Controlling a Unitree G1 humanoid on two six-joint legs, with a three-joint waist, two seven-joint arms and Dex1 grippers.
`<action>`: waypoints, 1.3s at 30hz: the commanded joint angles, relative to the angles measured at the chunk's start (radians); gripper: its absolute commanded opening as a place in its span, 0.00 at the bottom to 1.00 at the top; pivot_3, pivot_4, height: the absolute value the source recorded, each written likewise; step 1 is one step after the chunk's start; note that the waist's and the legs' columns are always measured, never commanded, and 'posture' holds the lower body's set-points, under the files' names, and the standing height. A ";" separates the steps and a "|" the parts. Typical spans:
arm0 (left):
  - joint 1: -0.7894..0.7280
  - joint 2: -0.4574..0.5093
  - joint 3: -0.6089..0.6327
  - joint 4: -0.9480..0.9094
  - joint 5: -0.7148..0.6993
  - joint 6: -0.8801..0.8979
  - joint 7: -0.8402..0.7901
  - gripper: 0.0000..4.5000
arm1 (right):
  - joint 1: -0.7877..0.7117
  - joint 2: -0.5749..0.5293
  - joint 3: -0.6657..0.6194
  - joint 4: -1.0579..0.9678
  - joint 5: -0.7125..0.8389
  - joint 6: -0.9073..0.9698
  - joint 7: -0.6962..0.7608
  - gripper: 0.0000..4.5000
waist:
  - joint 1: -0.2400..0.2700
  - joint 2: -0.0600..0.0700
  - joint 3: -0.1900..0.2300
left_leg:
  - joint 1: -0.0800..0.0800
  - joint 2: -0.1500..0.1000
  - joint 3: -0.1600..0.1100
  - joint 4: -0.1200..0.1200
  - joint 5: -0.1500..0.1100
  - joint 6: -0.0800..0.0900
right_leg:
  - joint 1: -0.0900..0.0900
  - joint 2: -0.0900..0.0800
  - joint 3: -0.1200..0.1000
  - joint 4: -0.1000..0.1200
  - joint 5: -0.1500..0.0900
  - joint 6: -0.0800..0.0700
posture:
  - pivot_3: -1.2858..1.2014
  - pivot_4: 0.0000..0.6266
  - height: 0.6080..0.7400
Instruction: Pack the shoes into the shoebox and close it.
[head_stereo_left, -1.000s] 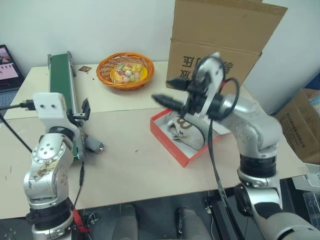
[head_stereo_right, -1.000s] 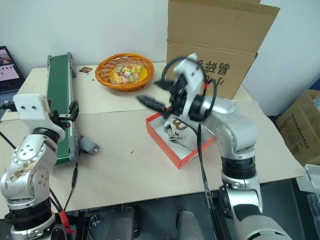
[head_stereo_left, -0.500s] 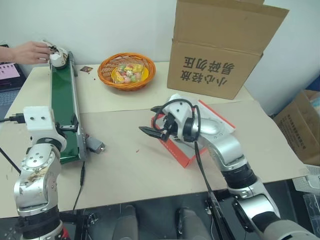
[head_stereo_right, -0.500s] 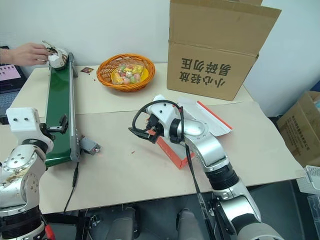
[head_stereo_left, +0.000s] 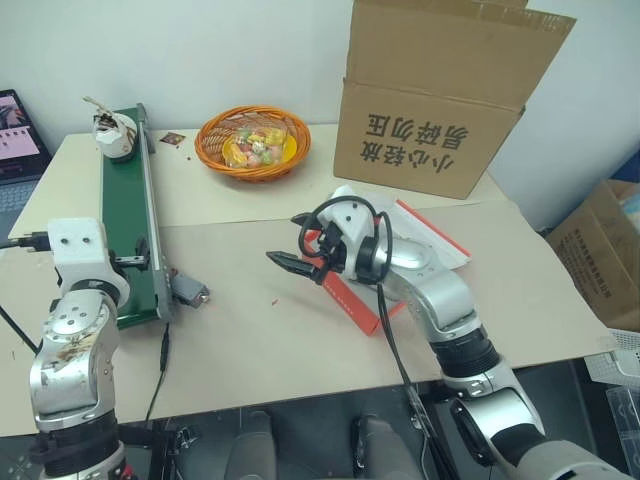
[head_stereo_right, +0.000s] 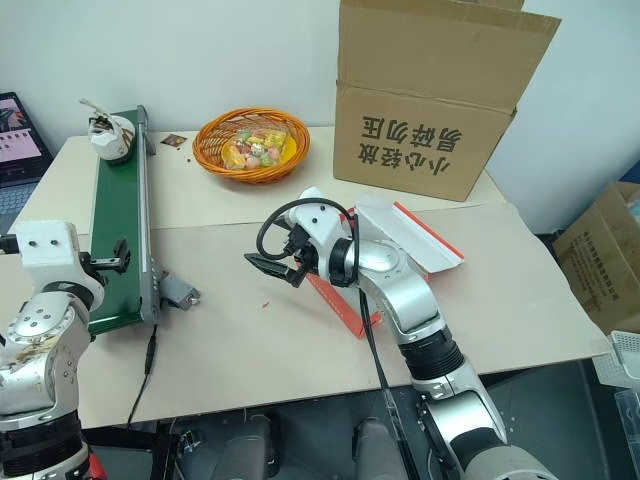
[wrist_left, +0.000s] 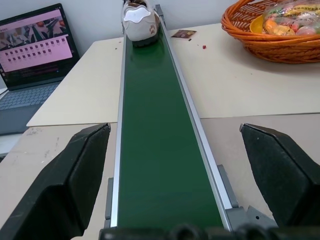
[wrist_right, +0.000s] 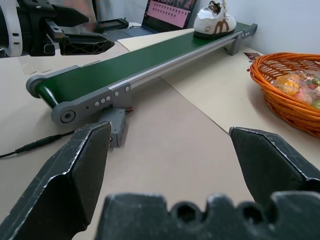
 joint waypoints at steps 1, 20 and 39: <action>-0.006 0.003 0.012 0.000 0.009 -0.005 0.001 0.99 | 0.003 0.007 -0.028 -0.039 0.017 0.009 -0.016 1.00 | 0.000 0.000 0.000 | 0.000 0.000 0.000 0.000 0.000 0.000 | 0.000 0.000 0.000 0.000 0.000 0.000 | 0.52 0.24 0.85; 0.061 -0.097 -0.002 0.126 0.021 -0.267 0.008 0.99 | 0.008 0.058 -0.032 -0.032 0.017 0.023 -0.082 1.00 | 0.000 0.000 0.000 | 0.000 0.000 0.000 -0.001 0.000 0.000 | 0.000 -0.001 0.000 0.000 -0.001 -0.002 | 0.52 0.24 0.85; 0.053 -0.077 0.038 0.140 -0.005 -0.149 0.025 0.99 | 0.007 0.082 -0.056 -0.058 0.048 0.043 -0.111 1.00 | 0.000 0.000 0.000 | 0.000 0.000 0.000 -0.001 0.000 -0.001 | 0.000 -0.001 -0.001 0.000 -0.001 -0.002 | 0.52 0.24 0.85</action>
